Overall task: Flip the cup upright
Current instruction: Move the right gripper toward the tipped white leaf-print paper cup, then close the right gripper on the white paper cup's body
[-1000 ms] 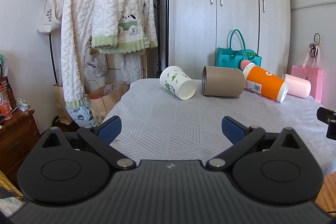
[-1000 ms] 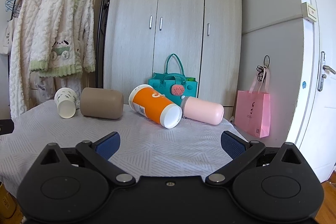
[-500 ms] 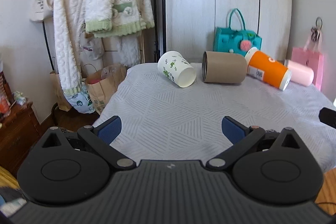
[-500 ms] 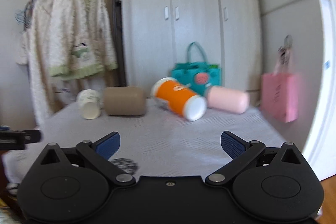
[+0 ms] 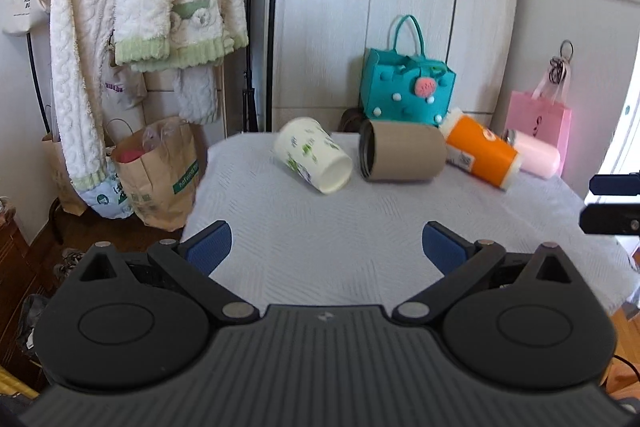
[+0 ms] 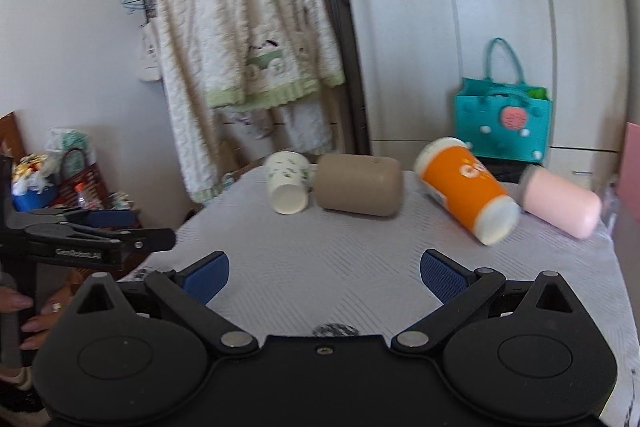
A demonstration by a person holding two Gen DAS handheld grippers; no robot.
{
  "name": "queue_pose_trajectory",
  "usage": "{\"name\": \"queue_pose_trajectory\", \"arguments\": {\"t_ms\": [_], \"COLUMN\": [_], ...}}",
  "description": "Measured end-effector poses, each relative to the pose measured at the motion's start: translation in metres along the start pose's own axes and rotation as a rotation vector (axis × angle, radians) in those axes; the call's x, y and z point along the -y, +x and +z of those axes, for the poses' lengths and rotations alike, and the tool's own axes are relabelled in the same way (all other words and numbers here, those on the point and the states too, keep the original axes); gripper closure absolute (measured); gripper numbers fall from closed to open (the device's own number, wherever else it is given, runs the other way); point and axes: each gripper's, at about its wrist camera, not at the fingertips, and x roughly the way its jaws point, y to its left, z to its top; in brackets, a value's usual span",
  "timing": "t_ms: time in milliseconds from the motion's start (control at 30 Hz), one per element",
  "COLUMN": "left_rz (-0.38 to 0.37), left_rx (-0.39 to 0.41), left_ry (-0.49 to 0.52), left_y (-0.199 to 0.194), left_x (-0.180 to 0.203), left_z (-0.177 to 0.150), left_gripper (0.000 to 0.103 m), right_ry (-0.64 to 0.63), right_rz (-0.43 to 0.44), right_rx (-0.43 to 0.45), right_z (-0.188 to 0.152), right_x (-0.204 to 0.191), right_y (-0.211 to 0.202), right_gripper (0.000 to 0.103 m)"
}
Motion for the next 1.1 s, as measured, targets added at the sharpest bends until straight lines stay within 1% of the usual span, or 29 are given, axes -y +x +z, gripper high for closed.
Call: {"name": "queue_pose_trajectory", "arguments": {"t_ms": [167, 233, 333, 400, 467, 567, 633, 700, 733, 767, 900, 1033, 1100], "left_rz": [-0.007, -0.036, -0.109, -0.121, -0.114, -0.11, -0.12, -0.121, -0.118, -0.118, -0.162, -0.164, -0.164], "left_rx": [0.0, -0.011, -0.053, -0.075, -0.085, -0.101, -0.109, -0.106, -0.105, -0.103, -0.103, -0.112, -0.111], "left_ry": [-0.061, -0.098, -0.148, -0.169, -0.177, -0.18, -0.183, -0.18, -0.184, -0.189, -0.237, -0.28, -0.29], "left_y": [0.019, 0.028, 0.045, 0.057, 0.067, 0.085, 0.096, 0.107, 0.112, 0.117, 0.137, 0.15, 0.154], "left_x": [-0.03, -0.041, -0.053, -0.06, -0.065, -0.071, -0.075, -0.079, -0.081, -0.084, -0.093, -0.102, -0.106], "left_z": [0.012, 0.015, 0.025, 0.032, 0.038, 0.044, 0.048, 0.049, 0.048, 0.047, 0.047, 0.045, 0.043], "left_gripper": [0.0, 0.0, 0.0, 0.0, 0.0, 0.0, 0.0, 0.0, 0.0, 0.0, 0.001, 0.001, 0.001], "right_ry": [-0.106, -0.128, -0.17, -0.201, -0.235, -0.279, -0.308, -0.343, -0.362, -0.38, -0.438, -0.485, -0.487], "right_rz": [0.04, 0.06, 0.114, 0.129, 0.146, 0.147, 0.146, 0.134, 0.128, 0.126, 0.09, 0.069, 0.063], "right_rx": [-0.032, -0.052, -0.106, -0.141, -0.171, -0.205, -0.225, -0.244, -0.256, -0.268, -0.299, -0.334, -0.346], "right_z": [0.022, 0.033, 0.049, 0.059, 0.068, 0.076, 0.08, 0.083, 0.085, 0.086, 0.091, 0.094, 0.097], "right_x": [-0.023, -0.029, -0.037, -0.043, -0.049, -0.055, -0.059, -0.062, -0.064, -0.065, -0.069, -0.072, -0.07], "right_y": [0.022, 0.034, 0.058, 0.075, 0.091, 0.116, 0.132, 0.148, 0.157, 0.165, 0.199, 0.228, 0.239], "right_gripper": [0.0, 0.0, 0.0, 0.0, 0.001, 0.001, 0.002, 0.006, 0.01, 0.01, 0.013, 0.014, 0.014]}}
